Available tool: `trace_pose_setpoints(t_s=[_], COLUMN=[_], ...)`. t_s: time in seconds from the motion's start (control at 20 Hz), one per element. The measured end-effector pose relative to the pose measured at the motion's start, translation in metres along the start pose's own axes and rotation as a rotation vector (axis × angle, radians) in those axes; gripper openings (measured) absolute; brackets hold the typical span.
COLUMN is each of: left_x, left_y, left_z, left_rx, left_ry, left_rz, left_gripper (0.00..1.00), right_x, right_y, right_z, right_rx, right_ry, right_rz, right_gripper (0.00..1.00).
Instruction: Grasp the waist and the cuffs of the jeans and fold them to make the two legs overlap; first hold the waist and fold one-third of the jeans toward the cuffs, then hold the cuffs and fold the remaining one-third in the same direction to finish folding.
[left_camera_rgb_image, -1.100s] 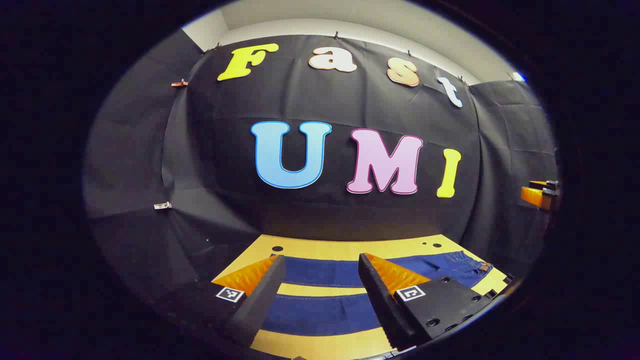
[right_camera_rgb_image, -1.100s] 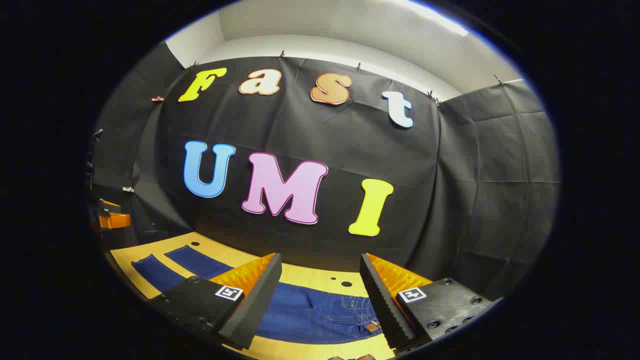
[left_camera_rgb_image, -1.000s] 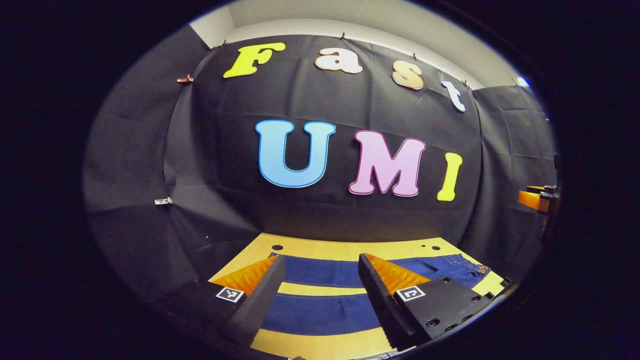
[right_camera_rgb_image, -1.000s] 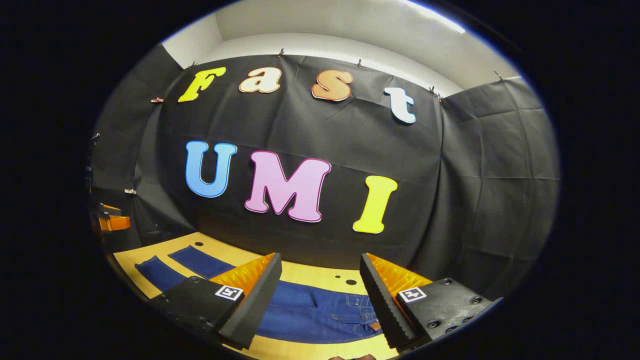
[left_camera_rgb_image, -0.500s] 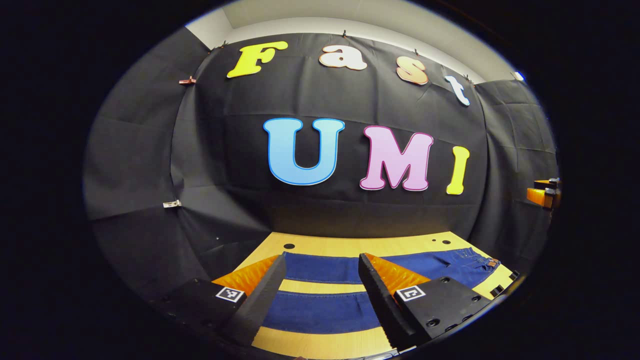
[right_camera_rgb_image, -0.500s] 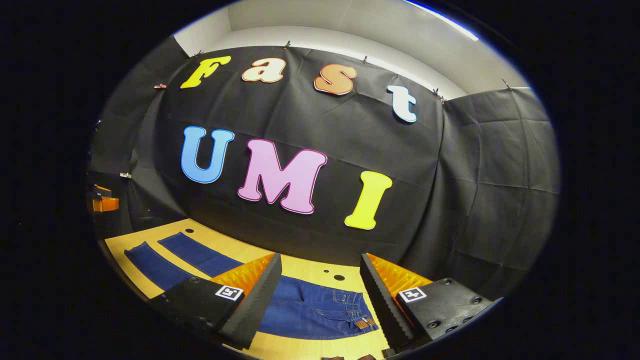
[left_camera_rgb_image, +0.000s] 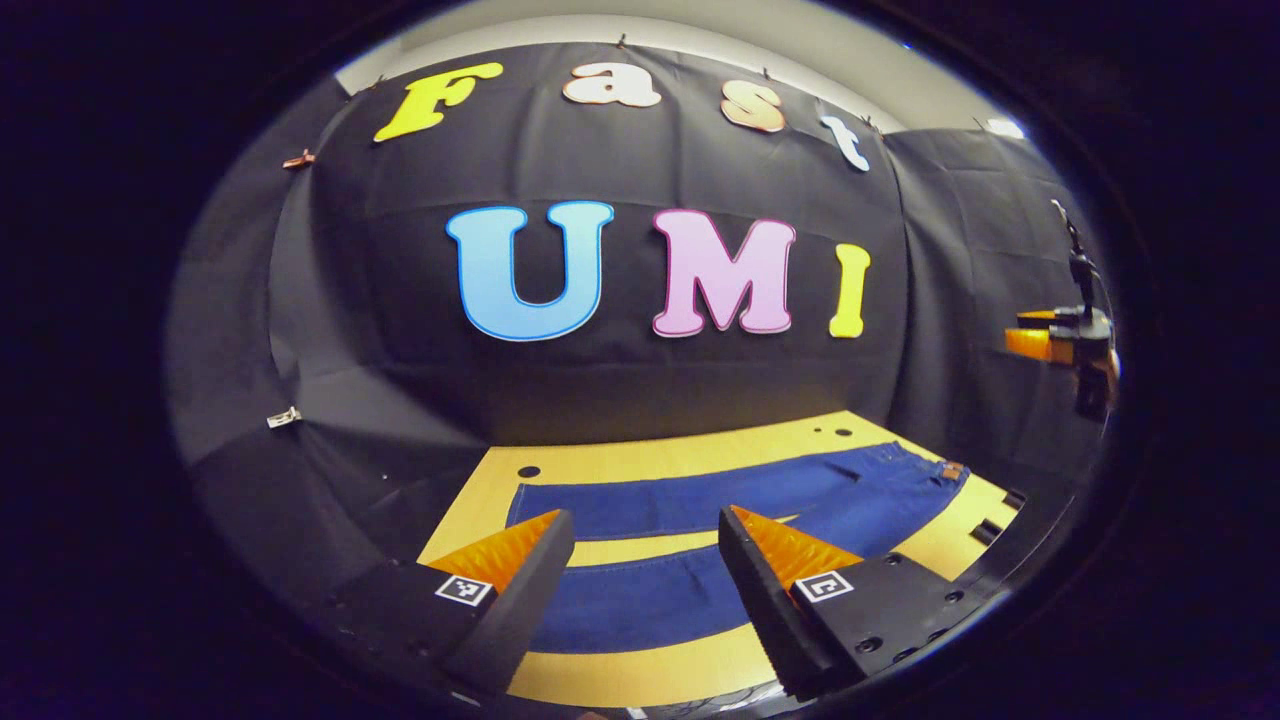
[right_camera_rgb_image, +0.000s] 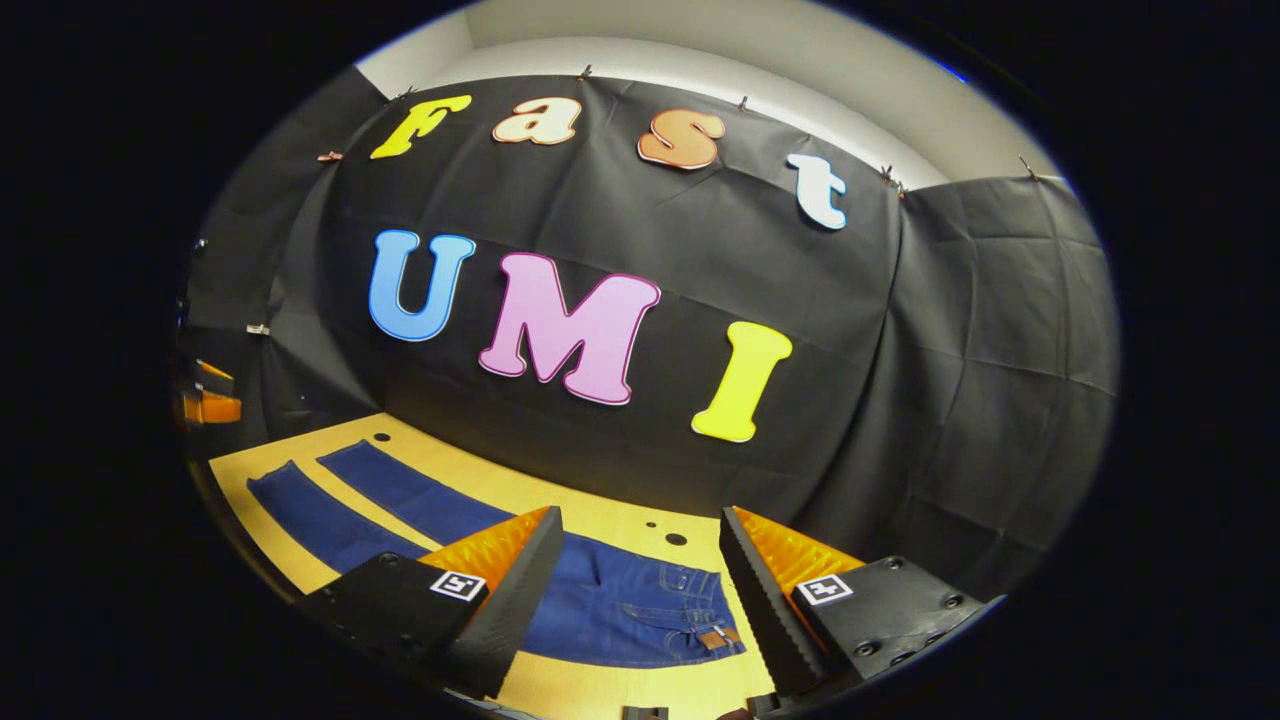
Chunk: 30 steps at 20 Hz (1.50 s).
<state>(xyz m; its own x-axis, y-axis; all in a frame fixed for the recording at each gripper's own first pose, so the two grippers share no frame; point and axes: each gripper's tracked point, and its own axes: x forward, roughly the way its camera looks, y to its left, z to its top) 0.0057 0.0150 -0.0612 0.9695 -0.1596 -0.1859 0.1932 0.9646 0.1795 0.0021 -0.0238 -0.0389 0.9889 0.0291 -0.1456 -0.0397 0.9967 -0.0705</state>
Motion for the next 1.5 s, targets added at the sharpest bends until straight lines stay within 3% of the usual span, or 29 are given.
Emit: trace_pose_setpoints(t_s=[0.25,0.45,0.6,0.85,1.0,1.15,1.3,1.5], left_x=[0.033,0.053,0.054,0.053,0.049,0.044,0.041,0.045], left_y=[0.006,-0.007,-0.005,-0.007,0.008,0.018,0.022,0.021], left_z=[-0.068,-0.121,-0.149,-0.158,-0.180,-0.198,-0.208,-0.222], left_rx=[0.355,0.578,0.663,0.696,0.766,0.802,0.825,0.831], left_ry=[0.251,0.444,0.598,0.803,0.888,0.955,0.996,1.039], left_rz=[-0.204,-0.401,-0.491,-0.538,-0.568,-0.586,-0.578,-0.544], left_gripper=[0.96,0.96,0.96,0.96,0.97,0.97,0.97,0.97], right_x=[0.014,0.045,0.065,0.088,0.084,0.081,0.082,0.093], right_y=[-0.010,-0.001,0.010,-0.002,-0.029,-0.058,-0.084,-0.105], right_z=[-0.056,-0.120,-0.176,-0.263,-0.326,-0.373,-0.403,-0.423], right_rx=[-0.022,-0.096,-0.163,-0.226,-0.437,-0.598,-0.647,-0.641], right_ry=[0.161,0.313,0.455,0.702,0.885,1.015,1.119,1.204], right_rz=[0.059,0.201,0.363,0.514,0.638,0.711,0.724,0.671], right_gripper=[0.96,0.97,0.97,0.97,0.97,0.97,0.97,0.97])
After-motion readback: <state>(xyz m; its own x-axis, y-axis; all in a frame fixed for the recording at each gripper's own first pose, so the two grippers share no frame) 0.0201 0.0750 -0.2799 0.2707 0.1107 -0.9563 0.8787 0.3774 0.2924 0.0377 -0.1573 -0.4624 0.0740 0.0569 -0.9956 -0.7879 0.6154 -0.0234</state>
